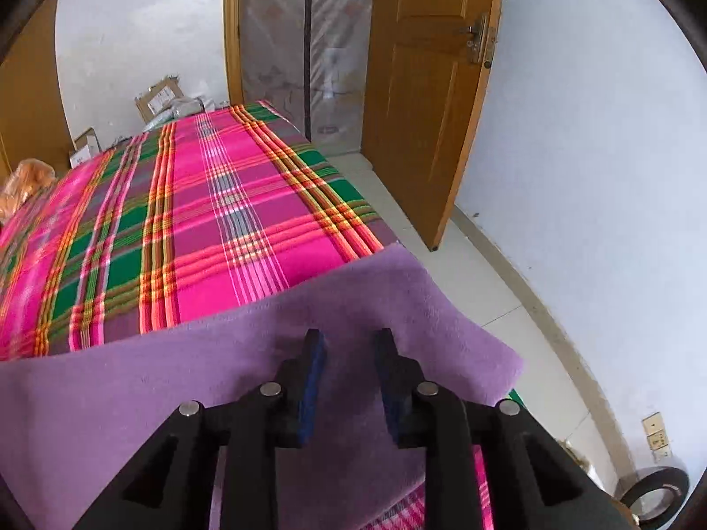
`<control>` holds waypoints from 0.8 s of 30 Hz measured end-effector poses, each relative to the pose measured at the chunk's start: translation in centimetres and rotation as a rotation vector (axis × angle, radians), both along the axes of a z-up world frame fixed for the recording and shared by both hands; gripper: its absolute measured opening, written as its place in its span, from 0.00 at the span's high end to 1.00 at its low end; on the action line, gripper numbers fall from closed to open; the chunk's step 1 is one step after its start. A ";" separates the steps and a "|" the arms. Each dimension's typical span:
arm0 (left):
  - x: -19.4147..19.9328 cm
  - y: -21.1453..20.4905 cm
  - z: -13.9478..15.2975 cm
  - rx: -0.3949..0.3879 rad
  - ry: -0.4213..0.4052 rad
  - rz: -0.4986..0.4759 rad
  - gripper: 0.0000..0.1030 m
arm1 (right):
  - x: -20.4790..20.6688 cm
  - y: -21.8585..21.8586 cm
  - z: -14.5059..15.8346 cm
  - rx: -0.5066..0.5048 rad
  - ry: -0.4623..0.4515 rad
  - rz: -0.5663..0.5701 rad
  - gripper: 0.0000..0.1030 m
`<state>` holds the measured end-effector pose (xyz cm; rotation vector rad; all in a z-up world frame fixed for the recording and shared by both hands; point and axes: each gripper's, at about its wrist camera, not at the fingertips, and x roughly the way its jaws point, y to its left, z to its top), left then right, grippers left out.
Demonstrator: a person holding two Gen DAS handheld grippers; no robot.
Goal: Fold clothes
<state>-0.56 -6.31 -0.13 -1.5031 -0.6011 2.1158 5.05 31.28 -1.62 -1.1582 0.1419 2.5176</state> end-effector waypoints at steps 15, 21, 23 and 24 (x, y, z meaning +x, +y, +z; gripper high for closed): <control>0.1 -0.4 0.0 0.014 0.005 0.004 0.73 | 0.2 3.7 0.2 -0.022 0.000 -0.090 0.64; 0.2 -0.2 0.0 0.008 0.016 0.001 0.73 | 2.5 4.8 0.7 -0.057 0.053 -0.119 0.63; 0.2 -0.2 0.0 0.007 0.018 0.004 0.73 | 4.1 5.4 0.7 -0.101 0.072 -0.147 0.63; 0.3 -0.1 0.0 0.006 0.019 0.004 0.73 | 4.8 5.7 0.6 -0.121 0.080 -0.158 0.61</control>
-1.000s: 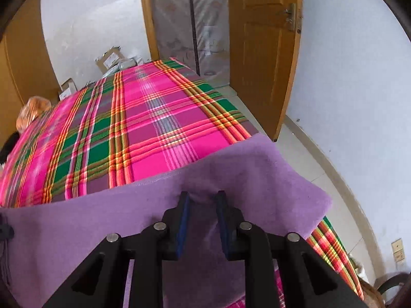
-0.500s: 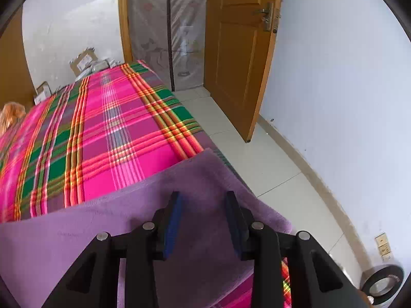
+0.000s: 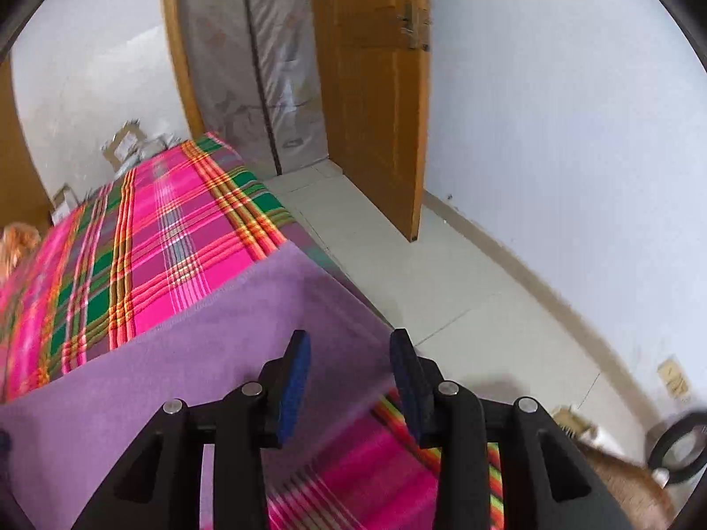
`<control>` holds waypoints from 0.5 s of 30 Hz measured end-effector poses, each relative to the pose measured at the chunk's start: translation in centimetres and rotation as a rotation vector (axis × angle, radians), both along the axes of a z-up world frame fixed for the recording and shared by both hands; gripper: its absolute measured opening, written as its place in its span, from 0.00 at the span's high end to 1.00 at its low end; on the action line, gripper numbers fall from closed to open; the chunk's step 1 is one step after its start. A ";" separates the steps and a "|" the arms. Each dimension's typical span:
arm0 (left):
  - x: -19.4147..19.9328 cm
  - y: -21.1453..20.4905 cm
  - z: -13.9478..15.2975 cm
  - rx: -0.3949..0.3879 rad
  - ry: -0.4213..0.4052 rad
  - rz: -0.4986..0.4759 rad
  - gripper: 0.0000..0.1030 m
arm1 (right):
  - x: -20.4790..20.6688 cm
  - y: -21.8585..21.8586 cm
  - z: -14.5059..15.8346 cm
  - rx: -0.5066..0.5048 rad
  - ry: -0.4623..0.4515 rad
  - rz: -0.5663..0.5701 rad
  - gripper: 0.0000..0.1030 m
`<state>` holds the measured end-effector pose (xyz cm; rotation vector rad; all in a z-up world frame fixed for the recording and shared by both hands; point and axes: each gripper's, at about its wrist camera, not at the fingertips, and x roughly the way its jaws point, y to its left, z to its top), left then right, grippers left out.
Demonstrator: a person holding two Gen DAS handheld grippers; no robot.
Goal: Fold clothes
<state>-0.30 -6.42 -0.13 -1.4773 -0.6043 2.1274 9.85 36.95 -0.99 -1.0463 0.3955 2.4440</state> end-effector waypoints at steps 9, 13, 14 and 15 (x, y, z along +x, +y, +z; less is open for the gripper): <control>0.3 0.2 0.1 -0.014 0.019 0.002 0.73 | 2.4 1.0 -1.0 -0.067 0.048 -0.026 0.56; 0.4 0.2 0.1 -0.015 0.030 0.004 0.73 | 1.3 1.0 -1.0 -0.047 0.035 -0.005 0.55; 0.4 0.1 0.0 -0.013 0.029 0.006 0.73 | 1.0 0.9 -1.1 -0.033 0.030 -0.002 0.55; 0.4 0.1 0.0 -0.012 0.027 0.008 0.73 | 0.9 0.9 -1.1 -0.029 0.031 0.001 0.53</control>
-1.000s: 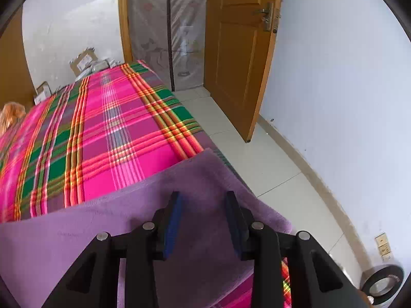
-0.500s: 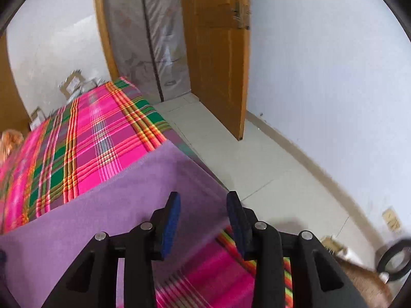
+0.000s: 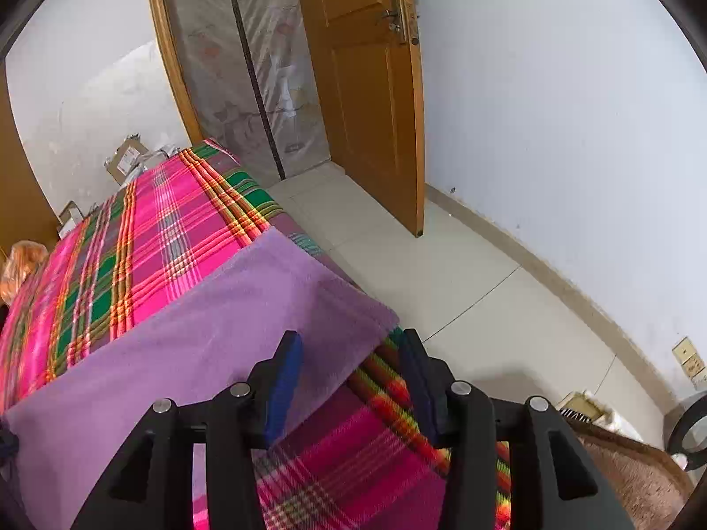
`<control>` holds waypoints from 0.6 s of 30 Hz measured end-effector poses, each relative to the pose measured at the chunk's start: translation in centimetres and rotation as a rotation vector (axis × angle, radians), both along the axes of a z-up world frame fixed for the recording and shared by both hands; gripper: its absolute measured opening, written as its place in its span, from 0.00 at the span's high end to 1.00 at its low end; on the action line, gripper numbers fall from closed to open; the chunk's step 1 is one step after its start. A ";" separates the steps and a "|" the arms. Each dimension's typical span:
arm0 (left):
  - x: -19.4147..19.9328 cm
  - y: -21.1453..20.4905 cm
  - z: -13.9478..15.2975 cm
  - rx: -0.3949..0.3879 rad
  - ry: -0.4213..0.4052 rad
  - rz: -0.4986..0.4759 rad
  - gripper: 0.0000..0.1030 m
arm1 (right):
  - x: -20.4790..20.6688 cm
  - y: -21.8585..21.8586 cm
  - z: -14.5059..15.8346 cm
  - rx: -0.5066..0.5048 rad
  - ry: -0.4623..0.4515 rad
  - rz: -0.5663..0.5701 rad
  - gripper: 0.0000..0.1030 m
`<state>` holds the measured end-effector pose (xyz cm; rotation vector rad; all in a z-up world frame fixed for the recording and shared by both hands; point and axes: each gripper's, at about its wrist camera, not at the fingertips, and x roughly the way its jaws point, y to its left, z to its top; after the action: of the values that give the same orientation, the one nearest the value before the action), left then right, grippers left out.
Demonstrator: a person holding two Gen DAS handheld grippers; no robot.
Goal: Fold clothes
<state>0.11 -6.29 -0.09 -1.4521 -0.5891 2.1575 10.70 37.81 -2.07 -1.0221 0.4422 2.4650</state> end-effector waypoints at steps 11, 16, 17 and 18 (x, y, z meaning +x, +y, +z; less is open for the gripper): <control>-0.1 -0.1 -0.1 0.008 -0.008 0.010 0.73 | -1.2 -0.5 0.0 0.046 -0.014 0.031 0.67; -0.1 -0.1 0.0 0.006 -0.009 0.012 0.73 | -1.4 -0.5 0.0 0.021 -0.002 0.062 0.83; -0.1 -0.1 0.0 0.006 -0.010 0.011 0.73 | -1.4 -0.6 0.0 0.025 -0.002 0.068 0.84; -0.1 -0.1 0.0 0.005 -0.010 0.011 0.73 | -1.4 -0.7 0.1 0.026 -0.001 0.072 0.85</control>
<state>-0.04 -6.43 -0.09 -1.4610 -0.6076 2.1566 9.33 37.11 -2.00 -1.0456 0.3784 2.5264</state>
